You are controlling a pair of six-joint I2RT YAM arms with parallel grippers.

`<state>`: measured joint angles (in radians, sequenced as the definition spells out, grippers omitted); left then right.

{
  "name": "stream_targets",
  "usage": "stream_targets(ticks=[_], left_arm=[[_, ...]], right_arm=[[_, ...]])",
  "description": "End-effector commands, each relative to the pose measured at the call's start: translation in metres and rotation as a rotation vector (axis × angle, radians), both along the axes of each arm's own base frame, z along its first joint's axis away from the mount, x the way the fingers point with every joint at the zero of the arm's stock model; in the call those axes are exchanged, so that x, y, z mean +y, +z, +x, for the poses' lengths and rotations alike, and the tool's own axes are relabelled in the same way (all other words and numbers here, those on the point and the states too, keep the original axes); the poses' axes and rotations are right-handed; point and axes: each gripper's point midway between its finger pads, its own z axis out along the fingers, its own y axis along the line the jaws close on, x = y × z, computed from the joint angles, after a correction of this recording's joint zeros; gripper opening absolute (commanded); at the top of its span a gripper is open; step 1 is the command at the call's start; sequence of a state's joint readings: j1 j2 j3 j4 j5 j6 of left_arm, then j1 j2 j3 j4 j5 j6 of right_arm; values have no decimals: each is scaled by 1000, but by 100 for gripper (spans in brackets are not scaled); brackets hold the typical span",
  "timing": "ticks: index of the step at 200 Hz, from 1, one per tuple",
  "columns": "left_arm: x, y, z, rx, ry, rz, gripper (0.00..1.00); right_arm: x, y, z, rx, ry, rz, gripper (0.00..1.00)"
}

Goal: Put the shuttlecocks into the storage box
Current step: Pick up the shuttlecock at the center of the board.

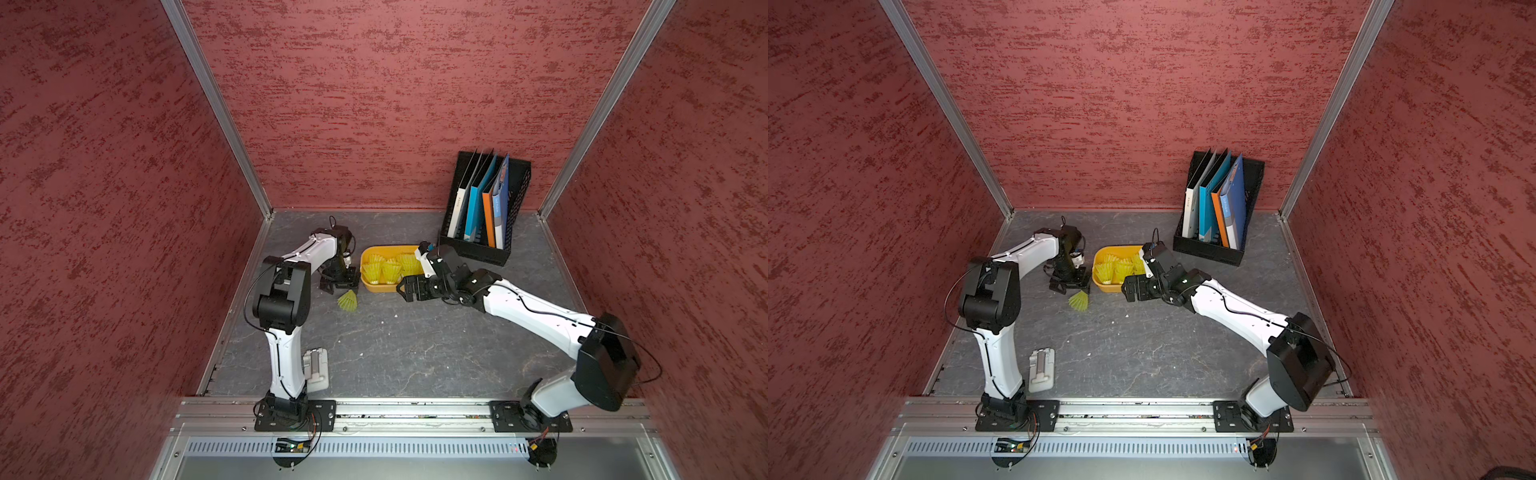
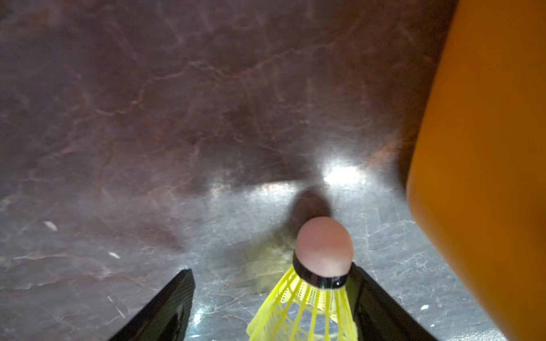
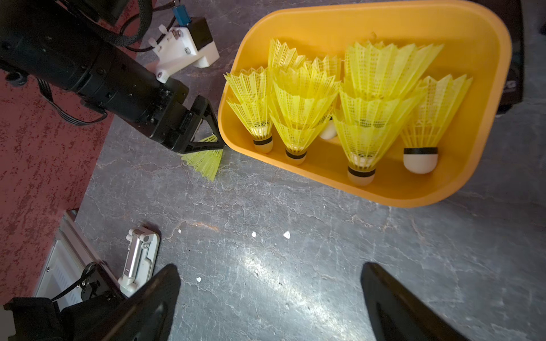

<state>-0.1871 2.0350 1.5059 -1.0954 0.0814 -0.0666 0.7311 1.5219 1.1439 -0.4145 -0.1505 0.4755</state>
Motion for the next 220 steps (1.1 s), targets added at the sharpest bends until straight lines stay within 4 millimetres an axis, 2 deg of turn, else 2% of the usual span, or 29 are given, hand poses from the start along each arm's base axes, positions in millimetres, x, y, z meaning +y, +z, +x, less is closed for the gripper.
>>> stream_targets(ticks=[1,38,70,86,106,125,137,141,143,158,192,205,220], left_arm=[[18,8,5,-44,111,19,82],[31,15,6,-75,284,-61,82],[47,23,7,-100,630,-260,80],[47,29,6,-125,740,-341,81],[37,34,6,-150,794,-411,86],[27,31,5,-140,826,-471,88],[25,30,5,-138,836,-476,89],[25,31,4,-141,836,-468,98],[25,32,4,-142,836,-465,100],[30,42,3,-167,832,-430,100],[36,62,-23,-169,870,-334,100],[39,67,-38,-175,949,-308,100],[33,78,-46,-207,1039,-350,100]], right_arm=[[1,12,-2,-21,3,40,99],[0,11,-4,-17,3,42,98],[-1,9,-5,-14,2,43,99],[-1,9,-5,-15,2,42,99],[-1,9,-5,-14,2,43,98],[1,8,-5,-12,4,44,98],[1,8,-4,-11,3,44,99],[1,8,-4,-11,4,44,98],[1,8,-4,-11,4,45,98],[1,7,-3,-9,4,44,98],[-1,6,-4,-10,-2,36,98],[-2,5,-5,-8,-3,33,98],[-2,4,-5,-5,-4,32,98]])
